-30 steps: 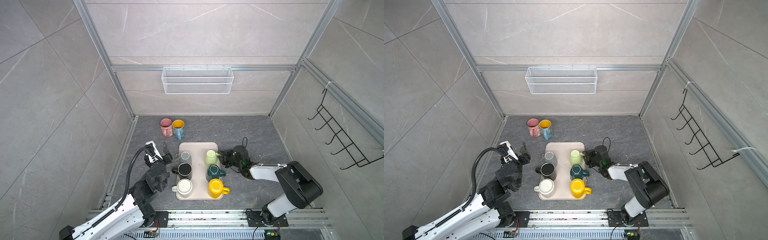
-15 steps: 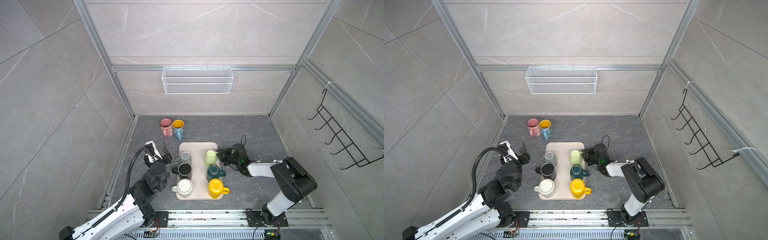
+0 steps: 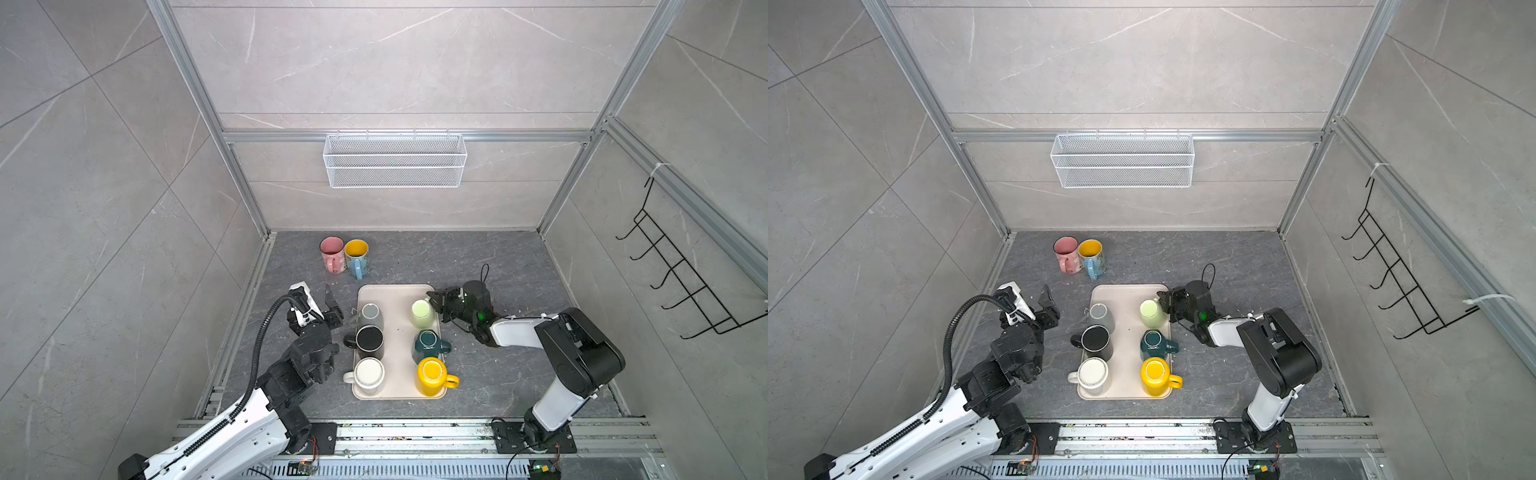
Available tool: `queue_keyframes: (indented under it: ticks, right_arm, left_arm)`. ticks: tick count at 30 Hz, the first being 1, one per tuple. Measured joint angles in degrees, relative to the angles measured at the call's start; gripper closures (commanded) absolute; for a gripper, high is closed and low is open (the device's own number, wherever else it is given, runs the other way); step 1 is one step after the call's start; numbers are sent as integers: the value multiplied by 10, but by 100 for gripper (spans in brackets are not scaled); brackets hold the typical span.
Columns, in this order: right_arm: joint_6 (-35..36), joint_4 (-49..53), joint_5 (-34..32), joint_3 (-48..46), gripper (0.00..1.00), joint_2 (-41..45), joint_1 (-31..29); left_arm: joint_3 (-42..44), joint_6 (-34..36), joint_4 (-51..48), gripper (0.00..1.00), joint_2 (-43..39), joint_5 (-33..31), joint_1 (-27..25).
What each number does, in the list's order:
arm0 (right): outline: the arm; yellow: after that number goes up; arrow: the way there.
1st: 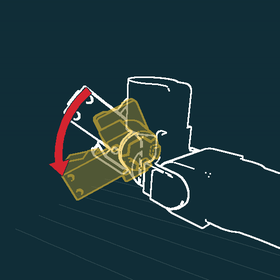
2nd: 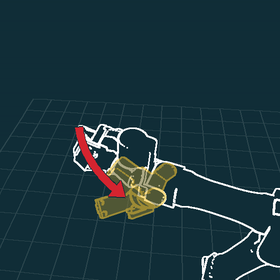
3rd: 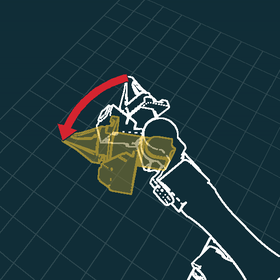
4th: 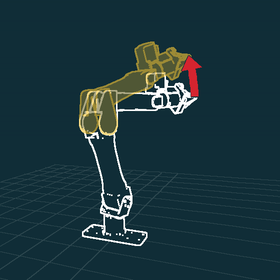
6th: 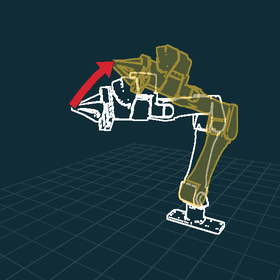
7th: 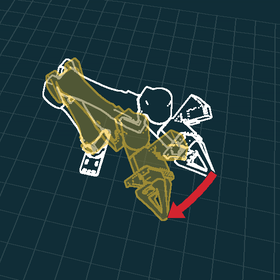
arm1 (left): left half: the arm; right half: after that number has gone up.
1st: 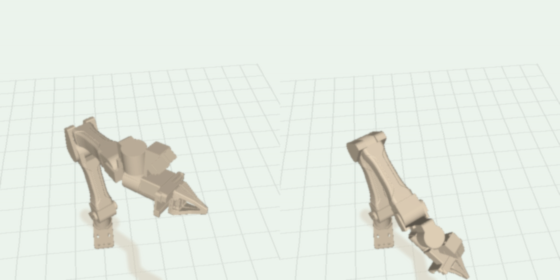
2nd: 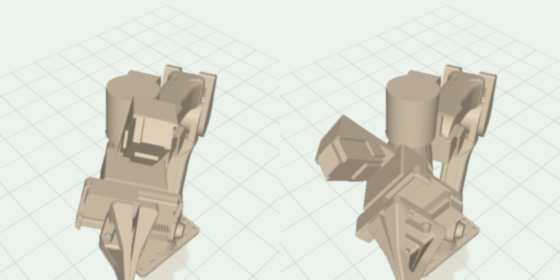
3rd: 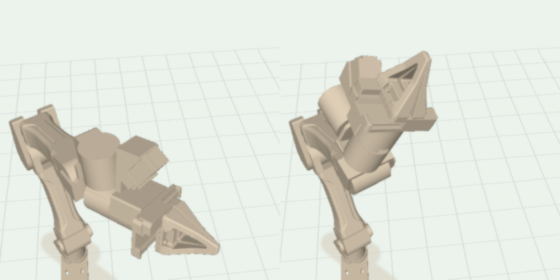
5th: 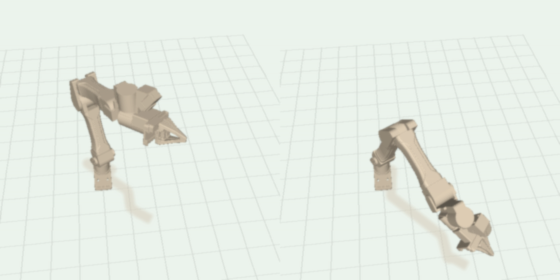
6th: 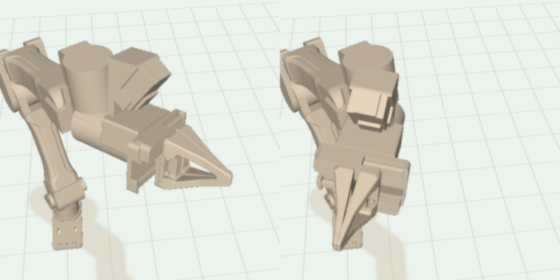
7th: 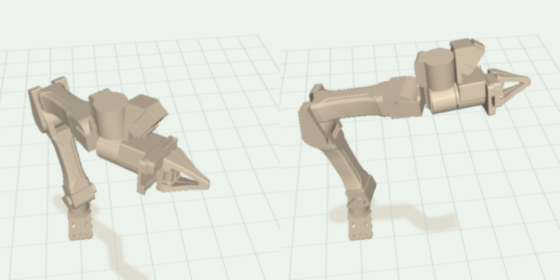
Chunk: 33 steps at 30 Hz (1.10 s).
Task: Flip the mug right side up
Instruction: 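Lift the light green mug with the right gripper while the left arm advances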
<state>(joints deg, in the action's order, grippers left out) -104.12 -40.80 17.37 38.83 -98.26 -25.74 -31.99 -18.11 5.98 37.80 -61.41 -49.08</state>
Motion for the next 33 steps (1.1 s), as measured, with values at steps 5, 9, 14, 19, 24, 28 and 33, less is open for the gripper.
queue_keyframes:
  ticks: [5,9,14,19,24,28,33]
  right_arm:
    - [34,9,0,13,100,2,0]
    - [73,26,0,16,100,14,0]
    - [135,53,-2,16,100,37,0]
    - [215,106,-8,28,100,85,0]
    - [333,191,-33,66,100,170,-4]
    - [442,263,-64,107,100,230,-19]
    - [594,354,-116,163,100,273,-57]
  left_arm:
    - [0,-2,0,31,1,0,0]
    - [0,-4,0,31,2,0,0]
    - [0,-8,0,31,8,1,3]
    - [0,-10,0,31,16,4,3]
    - [0,-10,-1,31,32,11,4]
    - [-1,-10,-2,31,45,28,4]
    - [-22,-5,-8,31,60,67,4]
